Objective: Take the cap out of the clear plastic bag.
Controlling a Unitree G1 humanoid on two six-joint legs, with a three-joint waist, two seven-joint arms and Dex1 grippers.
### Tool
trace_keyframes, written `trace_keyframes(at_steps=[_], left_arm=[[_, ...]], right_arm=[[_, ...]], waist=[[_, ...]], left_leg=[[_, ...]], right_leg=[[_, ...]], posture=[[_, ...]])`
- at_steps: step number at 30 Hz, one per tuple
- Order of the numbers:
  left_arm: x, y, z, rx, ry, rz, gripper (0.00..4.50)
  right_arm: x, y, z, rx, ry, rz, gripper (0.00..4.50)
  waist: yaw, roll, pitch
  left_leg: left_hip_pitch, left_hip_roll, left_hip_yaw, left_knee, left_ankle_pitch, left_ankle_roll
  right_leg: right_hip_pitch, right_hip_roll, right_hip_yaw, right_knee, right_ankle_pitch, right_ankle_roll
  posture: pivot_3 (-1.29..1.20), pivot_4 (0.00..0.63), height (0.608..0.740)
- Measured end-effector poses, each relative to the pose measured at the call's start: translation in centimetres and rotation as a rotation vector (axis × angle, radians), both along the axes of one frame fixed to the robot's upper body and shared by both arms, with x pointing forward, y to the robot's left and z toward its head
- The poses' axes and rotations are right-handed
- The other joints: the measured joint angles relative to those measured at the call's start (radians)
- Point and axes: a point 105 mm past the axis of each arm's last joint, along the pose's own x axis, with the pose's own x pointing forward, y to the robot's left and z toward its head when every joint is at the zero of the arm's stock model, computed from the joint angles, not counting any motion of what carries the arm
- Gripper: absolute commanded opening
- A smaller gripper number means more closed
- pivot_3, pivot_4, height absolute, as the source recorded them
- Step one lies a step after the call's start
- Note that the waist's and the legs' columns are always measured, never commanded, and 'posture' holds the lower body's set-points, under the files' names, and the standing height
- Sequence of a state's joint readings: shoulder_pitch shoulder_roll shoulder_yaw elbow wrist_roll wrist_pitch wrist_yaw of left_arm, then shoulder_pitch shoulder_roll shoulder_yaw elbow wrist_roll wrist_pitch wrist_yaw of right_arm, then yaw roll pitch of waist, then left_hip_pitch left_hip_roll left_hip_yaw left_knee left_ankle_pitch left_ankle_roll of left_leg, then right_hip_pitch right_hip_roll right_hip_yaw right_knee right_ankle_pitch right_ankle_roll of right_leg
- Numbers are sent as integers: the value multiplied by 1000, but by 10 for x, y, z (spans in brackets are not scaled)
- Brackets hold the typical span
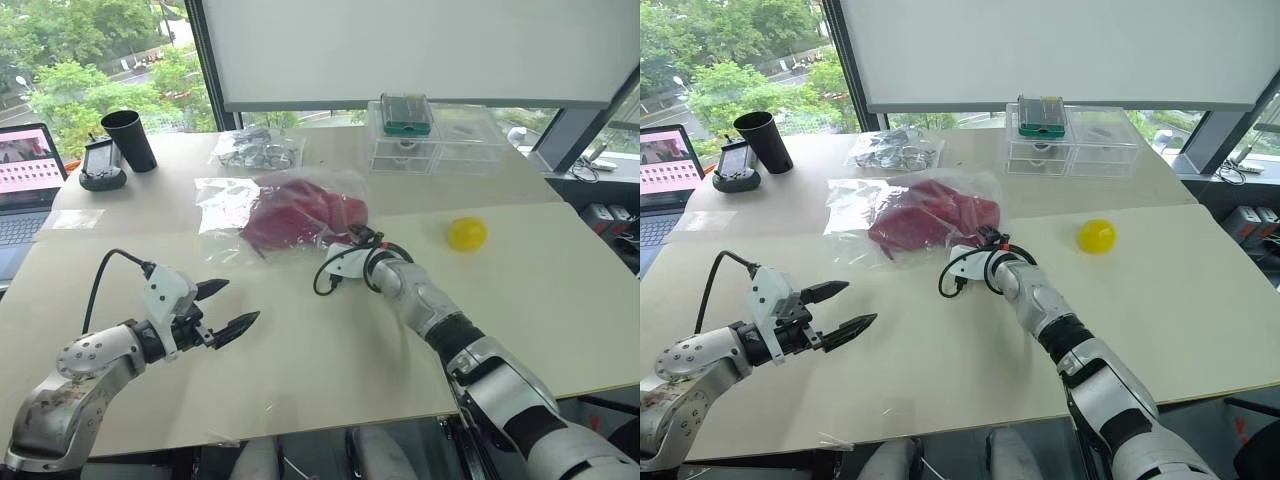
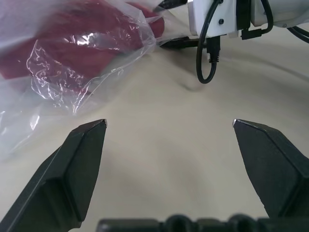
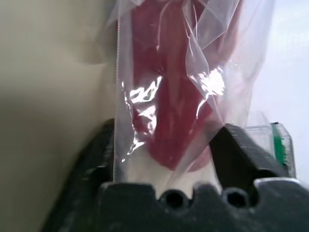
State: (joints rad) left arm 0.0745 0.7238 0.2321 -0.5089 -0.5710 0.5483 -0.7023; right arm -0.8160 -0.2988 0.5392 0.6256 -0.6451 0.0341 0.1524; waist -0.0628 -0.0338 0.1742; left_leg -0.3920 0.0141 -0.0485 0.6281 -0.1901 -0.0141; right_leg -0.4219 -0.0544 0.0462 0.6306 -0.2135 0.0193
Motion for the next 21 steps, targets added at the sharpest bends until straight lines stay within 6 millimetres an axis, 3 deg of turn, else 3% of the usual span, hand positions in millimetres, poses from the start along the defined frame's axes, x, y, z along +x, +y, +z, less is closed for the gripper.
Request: trace_keyframes(at_steps=[5,12,16,19,21], left_arm=[[0,0,0,1,-1,2,4500],[0,0,0,1,-2,1,4500],[1,-1,2,1,-10,-3,4500],[3,-4,4,-1,-16,-11,4500],[4,-4,4,-2,-17,-14,4500]], right_arm=[[2,0,4,17,-12,-8,27],[3,-1,6,65,-5,-27,27],[1,2,8,136,95,-28,27],[-11,10,11,137,217,25,27],[-31,13,7,104,370,75,27]], waist=[[-3,0,0],[-6,0,0],[-5,0,0],[-5,0,0],[-1,0,0]], left_leg=[[0,0,0,0,0,0],[1,0,0,0,0,0],[0,0,0,0,0,0],[-1,0,0,0,0,0],[-1,0,-1,0,0,0]], right_leg=[[0,0,0,0,0,-1],[0,0,0,0,-1,2],[-1,0,0,0,0,0],[-1,0,0,0,0,0],[-1,0,-1,0,-1,2]], posture=[[0,150,740],[0,150,740],[0,150,740],[0,150,740],[0,150,740]])
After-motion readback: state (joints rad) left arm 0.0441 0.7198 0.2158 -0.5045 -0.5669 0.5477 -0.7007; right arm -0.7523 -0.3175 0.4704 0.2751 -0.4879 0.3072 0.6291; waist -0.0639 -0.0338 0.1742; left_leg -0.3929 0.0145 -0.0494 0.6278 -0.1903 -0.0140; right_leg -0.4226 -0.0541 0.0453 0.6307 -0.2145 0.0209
